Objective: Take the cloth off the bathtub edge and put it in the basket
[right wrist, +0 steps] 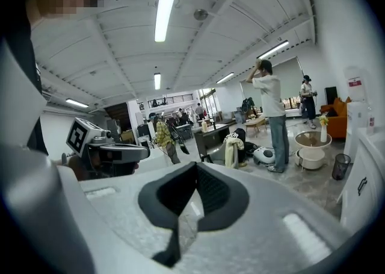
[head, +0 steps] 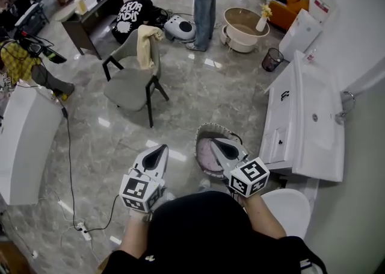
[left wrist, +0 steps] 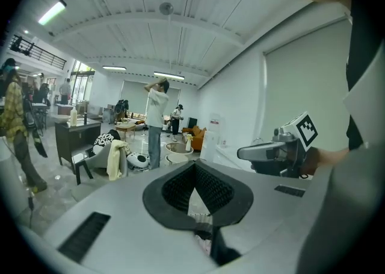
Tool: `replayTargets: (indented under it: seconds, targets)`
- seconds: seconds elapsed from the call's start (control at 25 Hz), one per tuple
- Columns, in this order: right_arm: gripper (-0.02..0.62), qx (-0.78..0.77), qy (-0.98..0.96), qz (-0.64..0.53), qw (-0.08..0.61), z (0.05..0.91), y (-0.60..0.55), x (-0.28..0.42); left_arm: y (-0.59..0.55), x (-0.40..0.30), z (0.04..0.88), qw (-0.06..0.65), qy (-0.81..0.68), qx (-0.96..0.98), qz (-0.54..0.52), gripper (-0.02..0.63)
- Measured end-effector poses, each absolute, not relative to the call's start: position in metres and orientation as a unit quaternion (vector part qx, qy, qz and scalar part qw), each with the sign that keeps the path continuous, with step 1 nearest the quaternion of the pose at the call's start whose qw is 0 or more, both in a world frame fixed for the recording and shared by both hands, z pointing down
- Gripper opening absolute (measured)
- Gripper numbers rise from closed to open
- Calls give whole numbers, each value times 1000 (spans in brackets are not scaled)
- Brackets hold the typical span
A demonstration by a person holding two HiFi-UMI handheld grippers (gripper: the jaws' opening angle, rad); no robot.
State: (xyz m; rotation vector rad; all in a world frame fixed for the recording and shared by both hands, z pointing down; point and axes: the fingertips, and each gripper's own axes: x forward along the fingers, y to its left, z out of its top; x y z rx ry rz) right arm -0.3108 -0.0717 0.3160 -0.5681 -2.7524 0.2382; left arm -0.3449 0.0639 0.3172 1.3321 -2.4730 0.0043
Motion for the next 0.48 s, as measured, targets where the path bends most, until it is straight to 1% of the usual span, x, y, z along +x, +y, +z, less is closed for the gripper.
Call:
replayTargets:
  seconds: [0.24, 0.48]
  targets:
    - [-3, -202, -968, 72, 128, 287, -74, -318, 68, -355, 285, 134, -879, 458, 8, 14]
    - [-3, -207, -971, 56, 105, 269, -72, -321, 72, -354, 274, 116, -881, 459, 20, 14]
